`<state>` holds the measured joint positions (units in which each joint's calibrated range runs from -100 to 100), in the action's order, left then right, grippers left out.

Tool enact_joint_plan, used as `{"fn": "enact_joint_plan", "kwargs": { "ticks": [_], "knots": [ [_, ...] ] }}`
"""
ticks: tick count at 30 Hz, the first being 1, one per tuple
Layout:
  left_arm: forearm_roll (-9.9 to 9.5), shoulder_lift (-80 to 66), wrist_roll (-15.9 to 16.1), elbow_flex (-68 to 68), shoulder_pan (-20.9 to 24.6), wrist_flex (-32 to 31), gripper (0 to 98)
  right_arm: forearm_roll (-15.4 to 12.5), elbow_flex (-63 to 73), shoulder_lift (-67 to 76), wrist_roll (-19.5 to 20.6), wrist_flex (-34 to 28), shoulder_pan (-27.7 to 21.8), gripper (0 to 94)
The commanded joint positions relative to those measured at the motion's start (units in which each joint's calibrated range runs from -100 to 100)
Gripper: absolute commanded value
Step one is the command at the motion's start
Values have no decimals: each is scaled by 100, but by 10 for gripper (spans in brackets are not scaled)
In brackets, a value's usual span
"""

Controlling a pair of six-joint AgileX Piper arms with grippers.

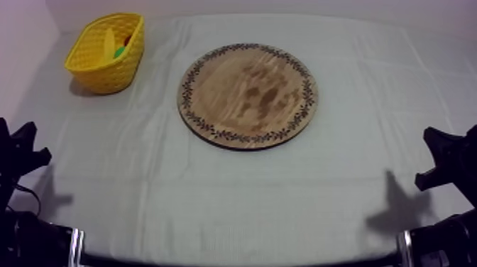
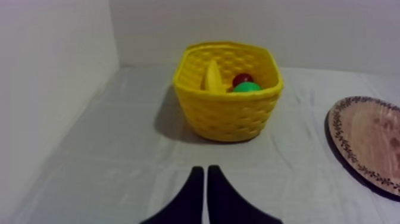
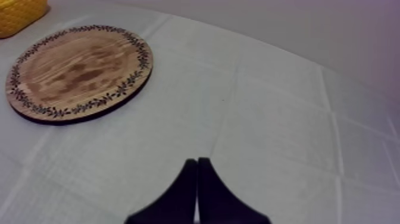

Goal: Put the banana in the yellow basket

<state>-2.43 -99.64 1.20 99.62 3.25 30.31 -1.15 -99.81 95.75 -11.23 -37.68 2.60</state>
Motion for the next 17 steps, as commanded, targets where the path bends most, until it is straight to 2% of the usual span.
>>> {"fn": "enact_joint_plan", "kwargs": {
  "ticks": [1, 6, 12, 17],
  "knots": [
    [-17, -3, -13, 18, -7, -56, 0, 0, 3, 0, 1, 2, 0, 3],
    [-57, -9, -47, 35, -5, -60, 0, 0, 3, 0, 2, 2, 0, 3],
    [2, -10, -161, 38, -3, 17, 0, 0, 3, 0, 2, 2, 0, 3],
    [18, -10, -111, 35, -3, 168, 0, 0, 3, 0, 2, 2, 0, 3]
  ]
}}
